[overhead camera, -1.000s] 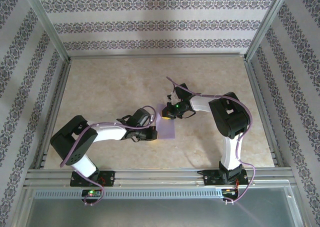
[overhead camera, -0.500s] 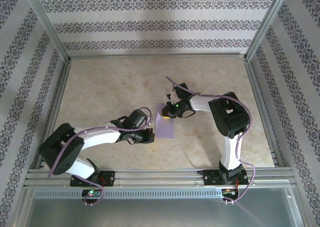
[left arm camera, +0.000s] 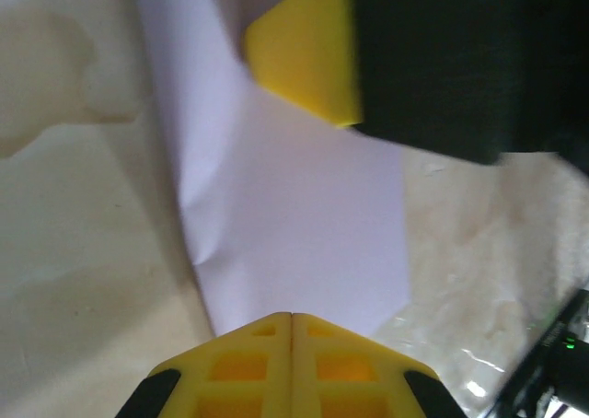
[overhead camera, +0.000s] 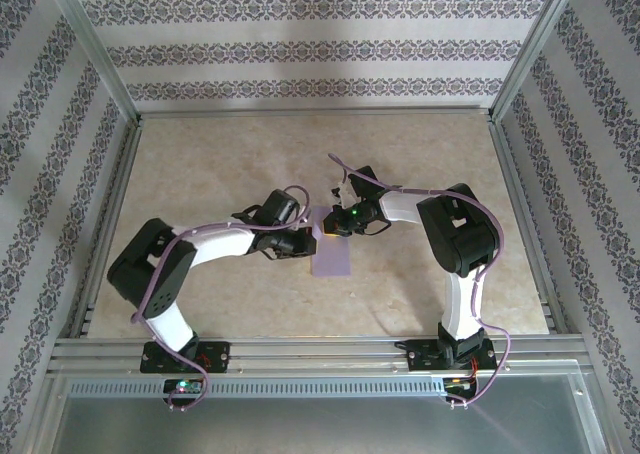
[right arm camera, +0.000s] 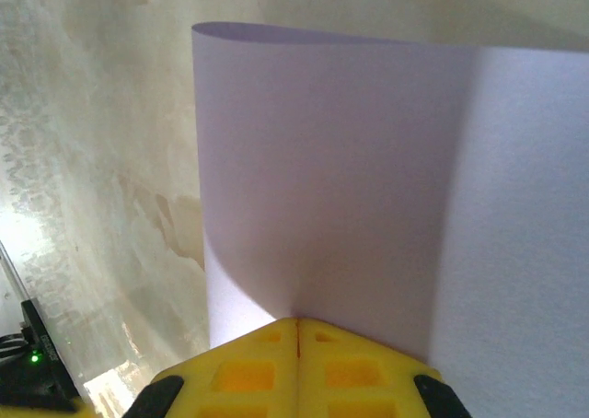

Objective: Fold a paper plane with a square sheet of paper (fold left side to right side)
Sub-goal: First fold the square sheet of paper in half at the center of the table, then hold the square sheet of paper at the center of the table.

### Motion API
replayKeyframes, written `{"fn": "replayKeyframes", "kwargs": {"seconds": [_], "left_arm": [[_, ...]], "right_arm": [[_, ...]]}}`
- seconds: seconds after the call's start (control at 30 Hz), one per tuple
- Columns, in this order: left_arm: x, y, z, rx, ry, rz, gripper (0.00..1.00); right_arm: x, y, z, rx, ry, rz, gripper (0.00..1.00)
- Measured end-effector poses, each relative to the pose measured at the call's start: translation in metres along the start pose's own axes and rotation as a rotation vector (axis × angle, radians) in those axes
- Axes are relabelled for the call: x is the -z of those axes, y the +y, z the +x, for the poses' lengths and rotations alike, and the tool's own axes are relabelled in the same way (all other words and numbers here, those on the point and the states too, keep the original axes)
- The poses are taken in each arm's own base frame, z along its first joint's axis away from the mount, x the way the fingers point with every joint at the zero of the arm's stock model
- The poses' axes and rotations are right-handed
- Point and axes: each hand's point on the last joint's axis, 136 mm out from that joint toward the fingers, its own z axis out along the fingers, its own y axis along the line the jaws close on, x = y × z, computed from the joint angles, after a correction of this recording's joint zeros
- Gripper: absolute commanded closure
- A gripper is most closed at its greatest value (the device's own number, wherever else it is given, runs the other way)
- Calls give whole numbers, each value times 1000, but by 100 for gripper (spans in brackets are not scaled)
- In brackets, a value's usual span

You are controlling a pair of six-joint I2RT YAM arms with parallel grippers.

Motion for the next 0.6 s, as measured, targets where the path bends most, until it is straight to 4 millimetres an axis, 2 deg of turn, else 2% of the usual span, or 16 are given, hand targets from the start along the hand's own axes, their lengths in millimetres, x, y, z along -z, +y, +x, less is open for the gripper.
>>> {"fn": "replayKeyframes", "kwargs": {"seconds": [0.17, 0.5, 0.6], "left_arm": [[-17, 7, 4, 15, 44, -7, 100], [-24, -2, 7, -16, 59, 5, 100], [-26, 0, 9, -16, 62, -2, 100]], "right_arm": [[0, 0, 0, 3, 0, 0, 100], [1, 1, -2, 4, -4, 10, 100], [2, 0, -6, 1, -11, 27, 95]]}}
